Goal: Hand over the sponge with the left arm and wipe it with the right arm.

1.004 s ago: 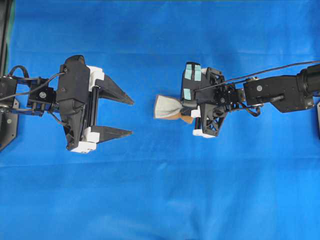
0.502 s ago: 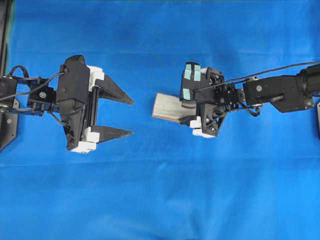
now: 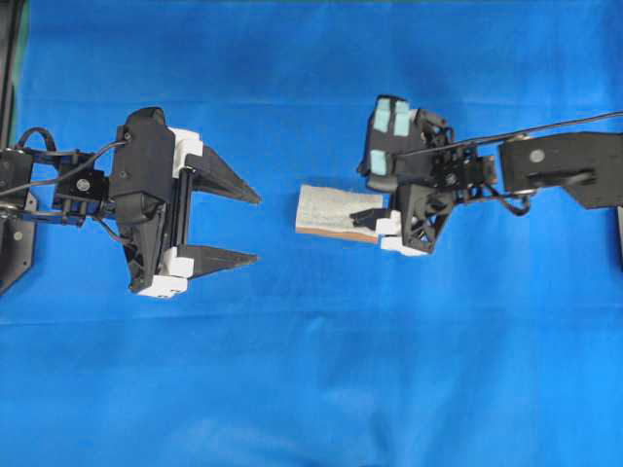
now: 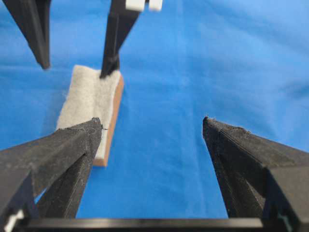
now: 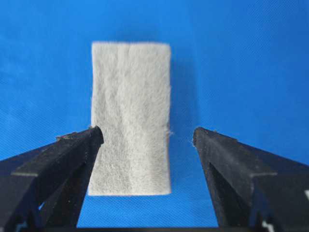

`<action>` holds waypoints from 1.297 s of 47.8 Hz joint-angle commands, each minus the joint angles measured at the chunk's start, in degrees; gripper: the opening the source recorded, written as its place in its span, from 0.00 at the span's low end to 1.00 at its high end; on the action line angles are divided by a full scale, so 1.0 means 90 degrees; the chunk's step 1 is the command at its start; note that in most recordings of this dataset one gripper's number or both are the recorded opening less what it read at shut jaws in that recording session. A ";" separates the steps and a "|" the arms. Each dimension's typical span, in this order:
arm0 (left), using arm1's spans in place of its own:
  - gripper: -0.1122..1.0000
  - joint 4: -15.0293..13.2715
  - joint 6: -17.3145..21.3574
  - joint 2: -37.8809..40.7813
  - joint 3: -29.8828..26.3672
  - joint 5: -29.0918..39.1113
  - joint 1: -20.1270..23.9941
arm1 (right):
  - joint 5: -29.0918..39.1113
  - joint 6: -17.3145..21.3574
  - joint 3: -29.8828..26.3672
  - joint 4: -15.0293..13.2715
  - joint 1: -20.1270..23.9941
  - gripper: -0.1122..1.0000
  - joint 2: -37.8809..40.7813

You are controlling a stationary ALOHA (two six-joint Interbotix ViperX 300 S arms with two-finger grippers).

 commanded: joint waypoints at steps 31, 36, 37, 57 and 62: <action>0.83 0.0000 0.0000 -0.0010 -0.0020 -0.0078 0.0049 | 0.0107 -0.0010 -0.0010 -0.0029 0.0283 0.78 -0.1182; 0.83 0.0000 -0.0010 -0.0078 -0.0029 -0.0049 0.0068 | 0.0244 -0.0010 0.0000 -0.0020 0.0283 0.78 -0.1289; 0.83 0.0010 -0.0010 -0.0107 -0.0029 -0.0010 0.0078 | 0.0293 -0.0010 0.0000 -0.0029 0.0283 0.78 -0.1348; 0.83 0.0010 0.0000 -0.2178 0.0645 0.0830 0.0332 | 0.0732 -0.0010 0.0996 -0.0029 0.0293 0.77 -0.3730; 0.83 0.0020 0.0010 -0.2891 0.0859 0.1113 0.0342 | 0.0850 -0.0010 0.1328 -0.0029 0.0322 0.77 -0.4502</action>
